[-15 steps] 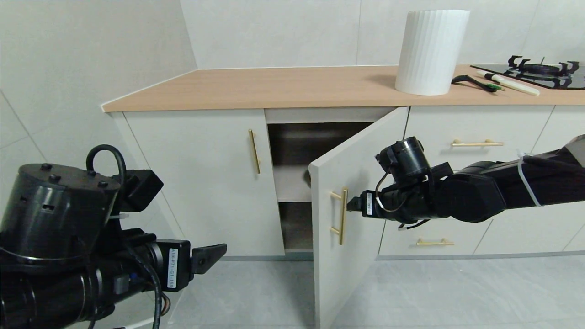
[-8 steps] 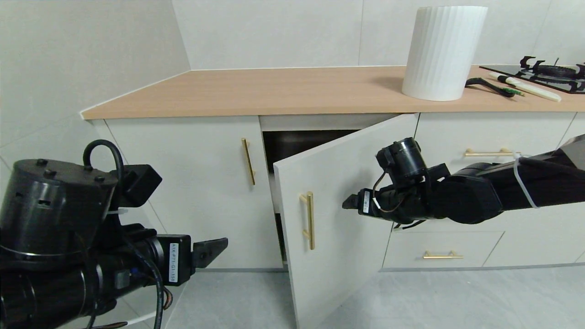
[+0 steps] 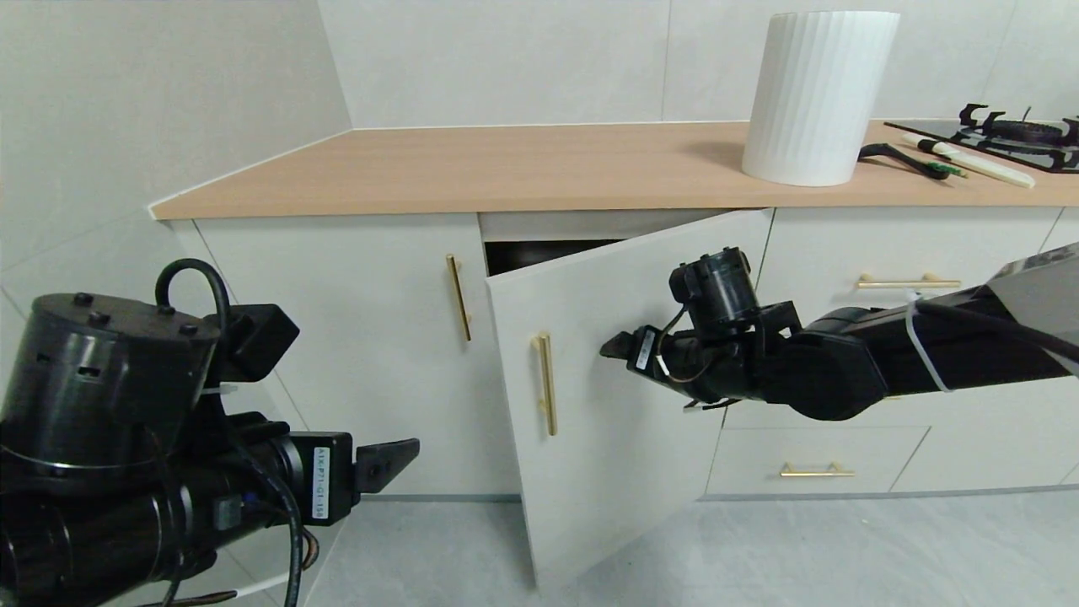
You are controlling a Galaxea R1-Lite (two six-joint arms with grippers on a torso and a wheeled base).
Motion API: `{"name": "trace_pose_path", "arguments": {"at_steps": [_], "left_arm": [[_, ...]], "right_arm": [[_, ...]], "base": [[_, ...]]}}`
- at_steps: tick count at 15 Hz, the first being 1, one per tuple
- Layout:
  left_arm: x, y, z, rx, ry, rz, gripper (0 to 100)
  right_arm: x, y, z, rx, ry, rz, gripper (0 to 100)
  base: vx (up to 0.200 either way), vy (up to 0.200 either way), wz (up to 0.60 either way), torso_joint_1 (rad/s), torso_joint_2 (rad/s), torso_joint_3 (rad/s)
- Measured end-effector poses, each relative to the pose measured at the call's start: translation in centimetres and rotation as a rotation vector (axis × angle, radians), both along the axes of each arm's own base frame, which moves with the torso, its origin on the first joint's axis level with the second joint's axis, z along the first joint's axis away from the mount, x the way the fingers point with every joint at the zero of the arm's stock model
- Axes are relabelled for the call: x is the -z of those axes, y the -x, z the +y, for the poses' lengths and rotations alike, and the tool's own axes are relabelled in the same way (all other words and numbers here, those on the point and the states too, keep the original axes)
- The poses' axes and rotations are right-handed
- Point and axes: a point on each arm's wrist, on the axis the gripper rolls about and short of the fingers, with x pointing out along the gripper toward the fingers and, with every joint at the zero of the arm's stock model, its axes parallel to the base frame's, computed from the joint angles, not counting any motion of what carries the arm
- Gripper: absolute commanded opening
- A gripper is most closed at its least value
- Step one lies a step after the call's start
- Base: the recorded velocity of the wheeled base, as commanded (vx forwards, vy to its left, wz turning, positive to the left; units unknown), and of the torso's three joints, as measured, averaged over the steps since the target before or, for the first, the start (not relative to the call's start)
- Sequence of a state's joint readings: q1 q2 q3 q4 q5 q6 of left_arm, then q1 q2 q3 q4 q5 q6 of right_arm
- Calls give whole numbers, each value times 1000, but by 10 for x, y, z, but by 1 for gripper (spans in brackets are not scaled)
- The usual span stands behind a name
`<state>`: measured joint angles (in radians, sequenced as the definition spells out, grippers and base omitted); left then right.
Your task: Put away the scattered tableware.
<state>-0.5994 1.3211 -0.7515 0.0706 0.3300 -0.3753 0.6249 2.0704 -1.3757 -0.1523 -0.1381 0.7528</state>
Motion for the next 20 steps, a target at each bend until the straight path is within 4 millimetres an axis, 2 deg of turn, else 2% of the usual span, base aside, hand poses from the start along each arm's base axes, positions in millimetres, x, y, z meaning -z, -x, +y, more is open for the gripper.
{"name": "trace_pose_path", "arguments": {"at_steps": [4,9,20], "left_arm": [[0,0,0,0,0,2,100],[1,-1,0,-2,-1,4,100],[3,-2,-1,-2,-7,13,100]], "right_arm": [[0,-16,8,81,-78,-1,100],[1,-44,3,195,-156,-13,100],[19,-82,-7,345,-148,-50,100]], "base": [[0,0,0,0,0,0],[0,0,0,0,0,0],[0,0,0,0,0,0]]}}
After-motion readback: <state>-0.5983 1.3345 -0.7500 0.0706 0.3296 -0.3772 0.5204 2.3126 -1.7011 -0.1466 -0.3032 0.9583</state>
